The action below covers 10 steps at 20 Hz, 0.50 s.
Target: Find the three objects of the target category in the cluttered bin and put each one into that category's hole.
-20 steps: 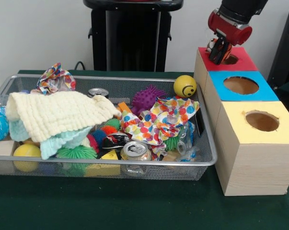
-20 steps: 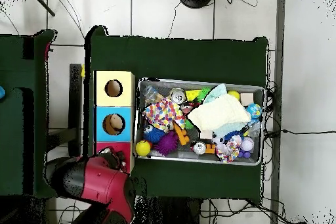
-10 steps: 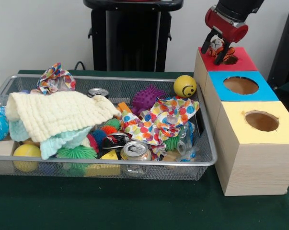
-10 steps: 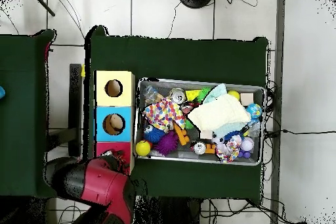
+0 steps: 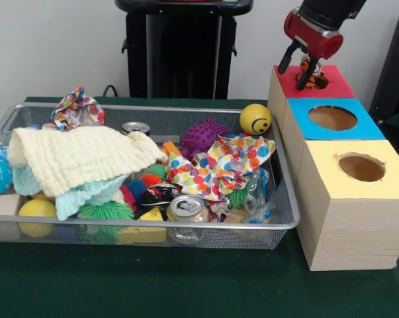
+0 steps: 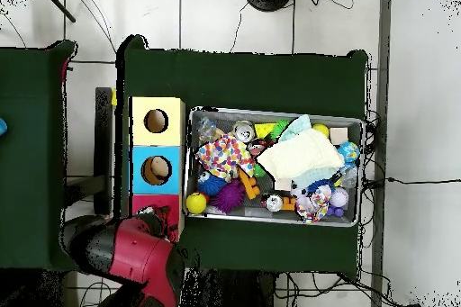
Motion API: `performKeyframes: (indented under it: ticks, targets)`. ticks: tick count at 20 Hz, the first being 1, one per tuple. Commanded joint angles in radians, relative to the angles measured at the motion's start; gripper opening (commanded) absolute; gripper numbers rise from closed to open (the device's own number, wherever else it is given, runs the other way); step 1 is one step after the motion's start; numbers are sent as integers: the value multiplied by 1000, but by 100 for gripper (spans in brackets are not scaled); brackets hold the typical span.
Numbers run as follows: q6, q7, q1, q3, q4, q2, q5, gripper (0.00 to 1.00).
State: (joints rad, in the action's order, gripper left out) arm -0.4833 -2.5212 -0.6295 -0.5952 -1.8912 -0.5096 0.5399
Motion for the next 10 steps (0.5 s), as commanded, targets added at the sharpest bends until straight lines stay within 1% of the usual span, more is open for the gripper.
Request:
performKeyframes:
  ticks: [1,7,10]
  targets:
    - [62,-280,43,84,46,120,71,100]
    - [64,-278,53,98,36,105,86,100]
    - [61,-292,52,97,34,97,101,100]
